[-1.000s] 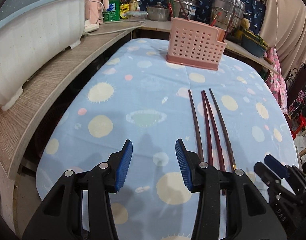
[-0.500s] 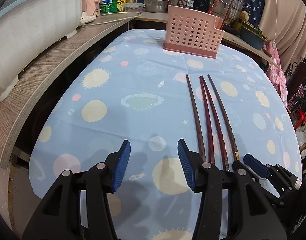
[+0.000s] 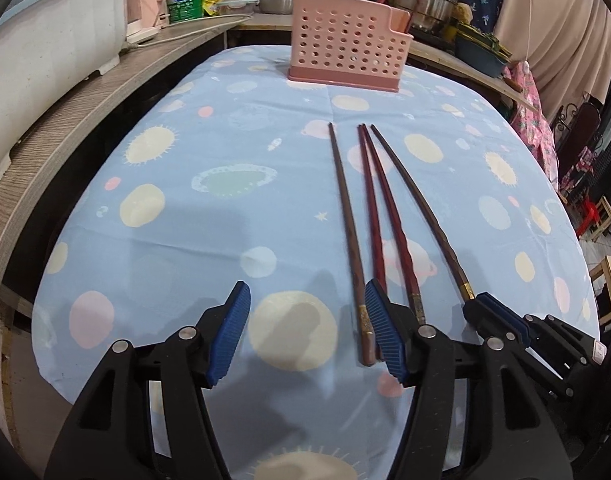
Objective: Organize utensils
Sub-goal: 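Close the right tool on a brown gold-banded chopstick while the left tool grasps a dark brown one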
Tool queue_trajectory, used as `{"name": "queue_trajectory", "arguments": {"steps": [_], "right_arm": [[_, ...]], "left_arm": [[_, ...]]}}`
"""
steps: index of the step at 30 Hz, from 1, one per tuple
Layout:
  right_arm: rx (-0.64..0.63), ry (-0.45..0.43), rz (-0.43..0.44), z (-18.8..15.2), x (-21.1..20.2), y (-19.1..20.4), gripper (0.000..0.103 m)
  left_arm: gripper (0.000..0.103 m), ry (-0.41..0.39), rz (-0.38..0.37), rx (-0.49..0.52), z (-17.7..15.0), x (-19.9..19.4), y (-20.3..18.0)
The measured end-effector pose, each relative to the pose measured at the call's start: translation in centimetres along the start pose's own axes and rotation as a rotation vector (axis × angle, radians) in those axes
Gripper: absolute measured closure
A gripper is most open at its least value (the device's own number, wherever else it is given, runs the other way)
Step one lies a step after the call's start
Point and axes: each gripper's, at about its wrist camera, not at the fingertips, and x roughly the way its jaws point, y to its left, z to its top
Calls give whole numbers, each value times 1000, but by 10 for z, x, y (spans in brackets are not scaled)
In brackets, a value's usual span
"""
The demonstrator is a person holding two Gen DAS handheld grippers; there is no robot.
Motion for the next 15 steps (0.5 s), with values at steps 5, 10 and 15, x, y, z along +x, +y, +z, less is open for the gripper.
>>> {"name": "queue_trajectory", "arguments": {"steps": [5, 10, 15], "right_arm": [[15, 1, 9, -3, -3, -3, 96], [17, 0, 12, -4, -3, -4, 96], [19, -1, 15, -4, -3, -4, 96]], "left_arm": [[46, 22, -1, 21, -4, 10, -11], [46, 36, 18, 34, -7, 18, -15], [47, 28, 46, 26, -7, 20, -11]]}}
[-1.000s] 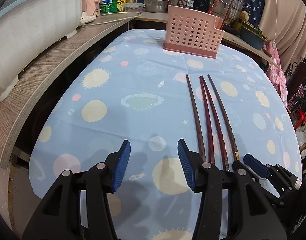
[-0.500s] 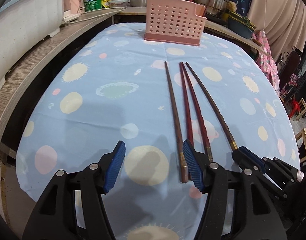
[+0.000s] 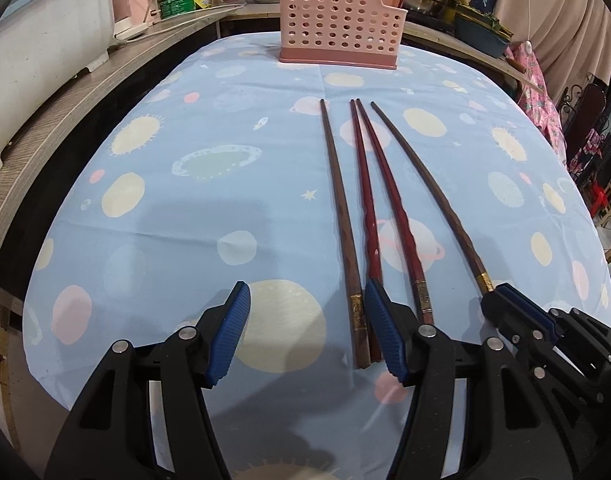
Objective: Organize utensils
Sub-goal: 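Close the right tool on a brown gold-banded chopstick while the left tool grasps a dark brown one, then lift both held chopsticks and carry them over the pink basket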
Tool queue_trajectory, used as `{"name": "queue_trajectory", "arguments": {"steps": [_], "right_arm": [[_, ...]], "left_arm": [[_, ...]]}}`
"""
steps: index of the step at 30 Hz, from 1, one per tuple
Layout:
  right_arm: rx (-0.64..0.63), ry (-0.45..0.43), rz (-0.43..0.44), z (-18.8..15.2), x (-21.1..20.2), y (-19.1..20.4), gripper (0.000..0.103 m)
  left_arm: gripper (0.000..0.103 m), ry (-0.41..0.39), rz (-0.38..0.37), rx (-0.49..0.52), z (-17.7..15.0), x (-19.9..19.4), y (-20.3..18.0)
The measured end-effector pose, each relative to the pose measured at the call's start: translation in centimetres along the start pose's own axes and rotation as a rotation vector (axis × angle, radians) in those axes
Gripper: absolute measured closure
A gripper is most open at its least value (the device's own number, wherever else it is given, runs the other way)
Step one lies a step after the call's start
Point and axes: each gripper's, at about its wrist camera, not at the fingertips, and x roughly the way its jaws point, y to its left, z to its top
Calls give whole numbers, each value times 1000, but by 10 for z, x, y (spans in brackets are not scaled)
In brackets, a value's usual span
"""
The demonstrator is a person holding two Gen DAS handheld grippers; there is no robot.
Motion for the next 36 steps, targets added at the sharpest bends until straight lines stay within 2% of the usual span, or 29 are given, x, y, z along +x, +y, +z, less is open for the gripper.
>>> {"name": "queue_trajectory", "arguments": {"steps": [8, 10, 13, 15, 18, 26, 36], "right_arm": [[2, -2, 2, -1, 0, 0, 96], [-1, 0, 0, 0, 0, -1, 96], [-2, 0, -2, 0, 0, -1, 96], [-1, 0, -2, 0, 0, -1, 96], [-1, 0, -2, 0, 0, -1, 96], [1, 5, -7, 2, -2, -1, 96], [46, -67, 3, 36, -29, -15, 96]], "left_arm": [[48, -6, 30, 16, -5, 3, 0], [51, -12, 30, 17, -5, 3, 0], [64, -19, 27, 22, -6, 1, 1], [81, -19, 19, 23, -5, 0, 1], [94, -12, 7, 19, -3, 0, 3], [96, 11, -24, -12, 2, -1, 11], [96, -52, -36, -62, 31, -30, 30]]}}
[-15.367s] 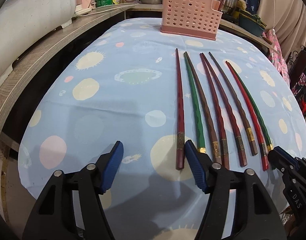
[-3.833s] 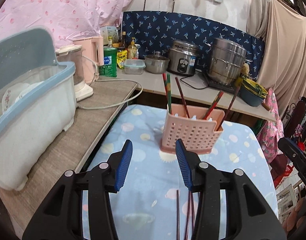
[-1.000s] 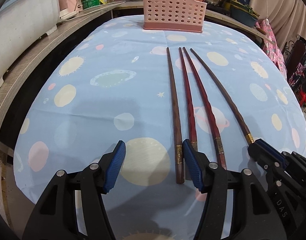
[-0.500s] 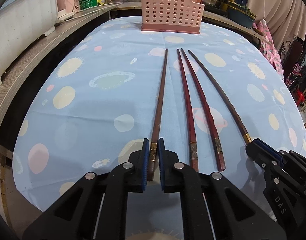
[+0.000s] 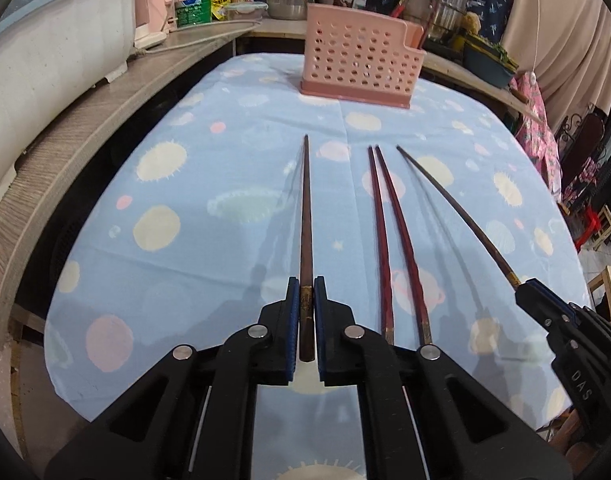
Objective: Organize utensils
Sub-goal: 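Lift both held chopsticks and carry them over the pink basket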
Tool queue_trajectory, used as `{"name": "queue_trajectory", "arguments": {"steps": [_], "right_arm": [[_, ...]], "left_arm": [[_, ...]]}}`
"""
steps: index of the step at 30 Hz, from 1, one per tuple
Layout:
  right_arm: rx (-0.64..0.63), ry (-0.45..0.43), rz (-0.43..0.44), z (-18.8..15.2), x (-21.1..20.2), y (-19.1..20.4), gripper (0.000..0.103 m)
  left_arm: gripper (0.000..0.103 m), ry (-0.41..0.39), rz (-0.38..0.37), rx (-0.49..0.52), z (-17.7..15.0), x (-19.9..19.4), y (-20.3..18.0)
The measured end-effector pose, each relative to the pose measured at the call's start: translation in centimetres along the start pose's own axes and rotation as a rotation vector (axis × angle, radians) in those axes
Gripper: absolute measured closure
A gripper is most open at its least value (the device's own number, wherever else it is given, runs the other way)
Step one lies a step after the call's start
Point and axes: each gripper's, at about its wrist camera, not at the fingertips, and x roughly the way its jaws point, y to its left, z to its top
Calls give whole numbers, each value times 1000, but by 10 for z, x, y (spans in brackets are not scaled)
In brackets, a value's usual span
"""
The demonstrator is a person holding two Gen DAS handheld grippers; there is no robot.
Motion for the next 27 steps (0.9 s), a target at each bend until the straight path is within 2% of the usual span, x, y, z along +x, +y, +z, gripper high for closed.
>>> {"name": "queue_trajectory", "arguments": {"steps": [16, 27], "right_arm": [[26, -213, 19, 115, -44, -17, 96], [43, -277, 36, 179, -48, -19, 96]], "left_arm": [[96, -173, -11, -50, 100, -49, 17], [96, -230, -32, -73, 176, -58, 19]]}}
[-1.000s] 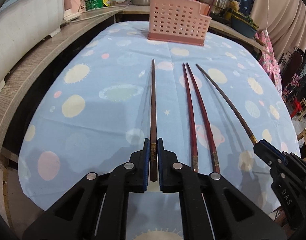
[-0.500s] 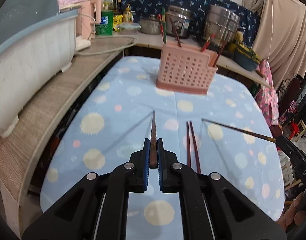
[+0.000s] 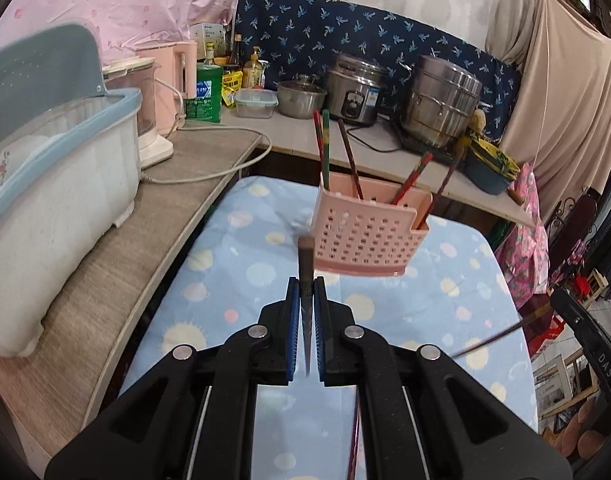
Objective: Organize utensils
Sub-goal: 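Lift both held chopsticks and carry them over the pink basket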
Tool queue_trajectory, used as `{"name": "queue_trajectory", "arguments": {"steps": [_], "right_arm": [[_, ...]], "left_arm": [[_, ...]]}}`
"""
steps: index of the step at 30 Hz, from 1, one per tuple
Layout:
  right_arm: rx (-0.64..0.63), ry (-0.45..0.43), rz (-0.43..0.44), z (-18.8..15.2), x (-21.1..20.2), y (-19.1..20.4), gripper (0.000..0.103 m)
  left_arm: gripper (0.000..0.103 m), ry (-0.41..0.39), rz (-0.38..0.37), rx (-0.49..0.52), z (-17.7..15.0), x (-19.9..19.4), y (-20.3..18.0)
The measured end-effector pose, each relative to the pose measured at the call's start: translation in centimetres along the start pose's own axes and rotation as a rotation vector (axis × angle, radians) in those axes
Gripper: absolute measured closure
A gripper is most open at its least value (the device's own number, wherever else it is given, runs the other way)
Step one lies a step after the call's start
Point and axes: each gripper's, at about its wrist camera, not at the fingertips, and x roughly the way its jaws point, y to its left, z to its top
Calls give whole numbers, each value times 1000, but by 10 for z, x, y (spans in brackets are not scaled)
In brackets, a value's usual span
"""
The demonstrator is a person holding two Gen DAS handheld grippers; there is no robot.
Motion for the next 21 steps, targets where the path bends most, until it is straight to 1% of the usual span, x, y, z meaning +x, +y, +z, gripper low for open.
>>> {"name": "queue_trajectory", "arguments": {"steps": [7, 11, 16, 19, 21], "right_arm": [[24, -63, 26, 46, 5, 1, 96], [37, -124, 45, 82, 6, 3, 96], [43, -204, 59, 129, 14, 8, 96], [37, -240, 62, 156, 29, 14, 96], [36, -256, 66, 168, 38, 17, 96]], "left_arm": [[96, -65, -38, -15, 53, -6, -8], [96, -119, -59, -20, 88, -10, -17], [96, -185, -55, -26, 129, -7, -28], [96, -215, -59, -31, 154, -2, -34], [96, -237, -52, -28, 167, 4, -40]]}}
